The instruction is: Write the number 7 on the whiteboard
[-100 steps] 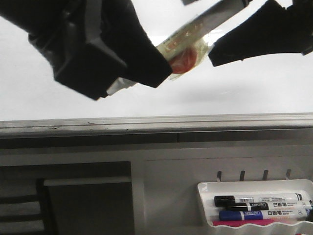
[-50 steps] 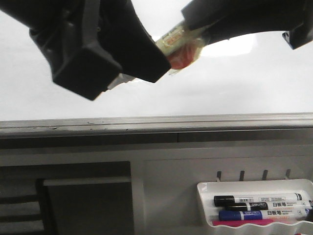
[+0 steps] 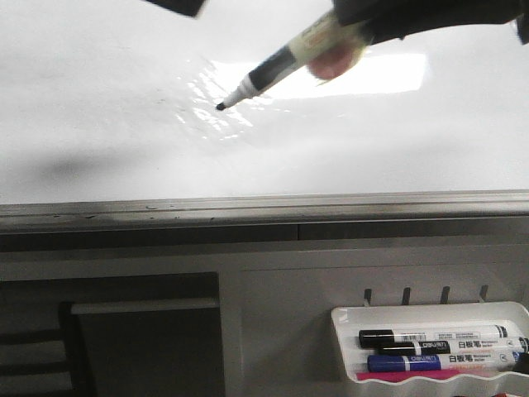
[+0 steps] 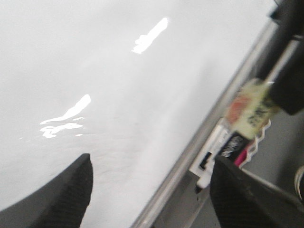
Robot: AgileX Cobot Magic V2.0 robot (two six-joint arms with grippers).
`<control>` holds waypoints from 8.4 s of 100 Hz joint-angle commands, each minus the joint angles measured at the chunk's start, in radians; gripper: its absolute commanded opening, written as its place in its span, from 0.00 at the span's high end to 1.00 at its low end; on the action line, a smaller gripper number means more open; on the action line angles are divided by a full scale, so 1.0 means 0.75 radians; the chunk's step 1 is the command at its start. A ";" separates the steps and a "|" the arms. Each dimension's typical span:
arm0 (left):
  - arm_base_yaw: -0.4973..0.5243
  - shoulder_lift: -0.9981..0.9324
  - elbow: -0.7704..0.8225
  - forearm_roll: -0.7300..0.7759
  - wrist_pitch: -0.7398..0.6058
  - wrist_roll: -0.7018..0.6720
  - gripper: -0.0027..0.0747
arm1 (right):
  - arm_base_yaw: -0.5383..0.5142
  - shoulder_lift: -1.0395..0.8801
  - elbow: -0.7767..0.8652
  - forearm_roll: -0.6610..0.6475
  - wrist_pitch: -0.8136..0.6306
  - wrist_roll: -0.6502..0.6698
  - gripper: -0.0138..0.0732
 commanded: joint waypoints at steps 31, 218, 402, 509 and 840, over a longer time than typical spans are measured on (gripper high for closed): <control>0.399 -0.262 0.109 -0.455 -0.166 -0.017 0.36 | 0.003 -0.499 0.307 0.077 -0.561 -0.087 0.91; 0.406 -0.317 0.205 -0.522 -0.322 -0.017 0.36 | 0.141 0.107 0.007 0.676 -0.890 -0.801 0.91; -0.351 0.227 0.116 -0.150 -0.458 0.313 0.36 | 0.185 0.042 -0.280 -0.498 0.122 0.375 0.91; -0.294 0.255 0.113 -0.382 -0.548 0.310 0.99 | 0.070 0.010 -0.352 -0.536 0.097 0.361 0.33; 0.106 -1.267 0.771 -0.929 -0.448 0.740 0.99 | -0.249 -1.308 0.644 -0.031 -0.507 -0.159 0.92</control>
